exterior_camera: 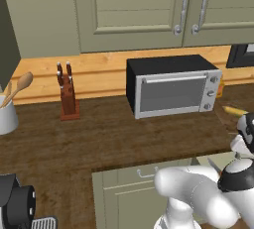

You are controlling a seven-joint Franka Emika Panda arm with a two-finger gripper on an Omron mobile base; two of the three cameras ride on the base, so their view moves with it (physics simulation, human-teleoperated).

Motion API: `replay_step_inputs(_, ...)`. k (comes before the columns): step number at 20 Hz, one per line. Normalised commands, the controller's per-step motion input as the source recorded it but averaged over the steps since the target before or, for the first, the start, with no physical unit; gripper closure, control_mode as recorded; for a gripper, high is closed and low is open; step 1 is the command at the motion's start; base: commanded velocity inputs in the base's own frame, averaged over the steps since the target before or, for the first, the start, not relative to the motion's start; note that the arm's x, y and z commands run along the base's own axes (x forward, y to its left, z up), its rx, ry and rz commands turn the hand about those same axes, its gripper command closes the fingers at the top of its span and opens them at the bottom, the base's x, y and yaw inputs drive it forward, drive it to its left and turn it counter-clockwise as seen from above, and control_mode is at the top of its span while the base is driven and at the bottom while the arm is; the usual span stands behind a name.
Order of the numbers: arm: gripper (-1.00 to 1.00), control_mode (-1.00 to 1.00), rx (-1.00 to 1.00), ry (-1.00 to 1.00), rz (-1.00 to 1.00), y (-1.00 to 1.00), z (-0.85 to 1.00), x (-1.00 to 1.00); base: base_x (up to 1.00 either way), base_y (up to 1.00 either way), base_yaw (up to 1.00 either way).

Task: Place the appropriate cutting tool for cutting the cucumber skin on the cutting board.

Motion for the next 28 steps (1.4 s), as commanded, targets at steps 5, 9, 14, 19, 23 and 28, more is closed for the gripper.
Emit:
replay_step_inputs(5, -1.00, -1.00, 0.00, 0.11, 0.10, -0.16, -0.47, -0.04, 0.00, 0.00, 0.00)
replay_step_inputs(9, -1.00, -1.00, 0.00, 0.08, 0.16, -0.15, -0.50, -0.01, 0.00, 0.00, 0.00)
replay_step_inputs(14, -1.00, -1.00, 0.00, 0.06, 0.10, -0.01, -0.56, -0.01, 0.00, 0.00, 0.00)
replay_step_inputs(19, -1.00, -1.00, 0.00, 0.03, 0.04, 0.00, -0.47, -0.03, 0.00, 0.00, 0.00)
replay_step_inputs(23, -1.00, -1.00, 0.00, 0.11, 0.05, -0.03, -0.30, 0.00, 0.00, 0.00, 0.00)
replay_step_inputs(28, -1.00, -1.00, 0.01, 0.11, 0.05, -0.06, -0.33, 0.00, 0.00, 0.00, 0.00)
